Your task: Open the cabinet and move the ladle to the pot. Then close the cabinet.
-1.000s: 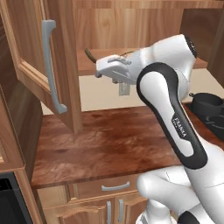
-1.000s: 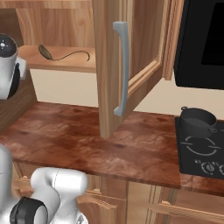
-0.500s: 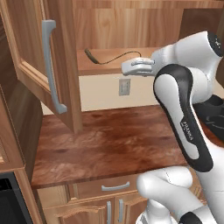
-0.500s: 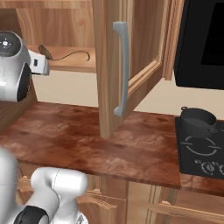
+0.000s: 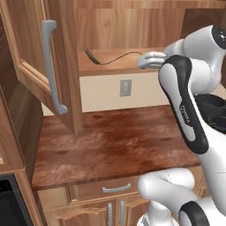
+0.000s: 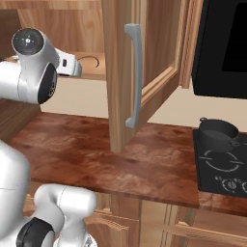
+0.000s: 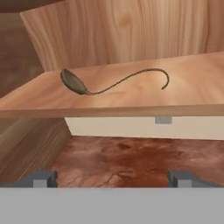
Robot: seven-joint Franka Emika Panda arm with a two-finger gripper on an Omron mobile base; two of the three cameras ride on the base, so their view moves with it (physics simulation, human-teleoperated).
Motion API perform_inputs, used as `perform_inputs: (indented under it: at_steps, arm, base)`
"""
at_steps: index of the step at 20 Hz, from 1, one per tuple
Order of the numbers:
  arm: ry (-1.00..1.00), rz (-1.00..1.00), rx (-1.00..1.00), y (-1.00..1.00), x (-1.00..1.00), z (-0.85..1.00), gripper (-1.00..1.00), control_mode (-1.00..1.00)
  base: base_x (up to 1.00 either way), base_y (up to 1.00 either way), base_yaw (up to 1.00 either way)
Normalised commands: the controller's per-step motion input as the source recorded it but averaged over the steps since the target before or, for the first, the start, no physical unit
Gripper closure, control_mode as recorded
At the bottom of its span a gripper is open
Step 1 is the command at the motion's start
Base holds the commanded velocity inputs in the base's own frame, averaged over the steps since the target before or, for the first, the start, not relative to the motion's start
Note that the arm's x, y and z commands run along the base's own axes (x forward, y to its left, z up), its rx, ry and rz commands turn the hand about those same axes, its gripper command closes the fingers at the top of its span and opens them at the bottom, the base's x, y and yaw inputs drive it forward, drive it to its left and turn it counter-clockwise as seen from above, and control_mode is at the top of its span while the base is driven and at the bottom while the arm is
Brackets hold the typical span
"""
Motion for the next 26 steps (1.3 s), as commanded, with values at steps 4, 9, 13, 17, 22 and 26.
perform_inputs:
  at_steps: [4,9,13,17,22,26]
  arm:
    - [0.0,-0.1,0.0,-0.49,0.46,0.02,-1.0,-1.0]
    - [-0.02,-0.04,0.0,-0.25,0.3,0.0,-1.0,-1.0]
    - [-0.1,0.0,0.0,-0.05,0.24,0.0,-1.0,-1.0]
    - [-0.1,0.0,0.0,-0.06,0.3,0.0,-1.0,-1.0]
    - [-0.08,0.0,-0.04,-0.09,0.32,-0.01,-1.0,-1.0]
    - [-0.02,0.0,-0.05,-0.1,0.31,-0.06,-1.0,-1.0]
  base:
    - [0.0,0.0,0.0]
    - [0.0,0.0,0.0]
    - [0.0,0.0,0.0]
    - [0.0,0.0,0.0]
    - [0.0,0.0,0.0]
    - [0.0,0.0,0.0]
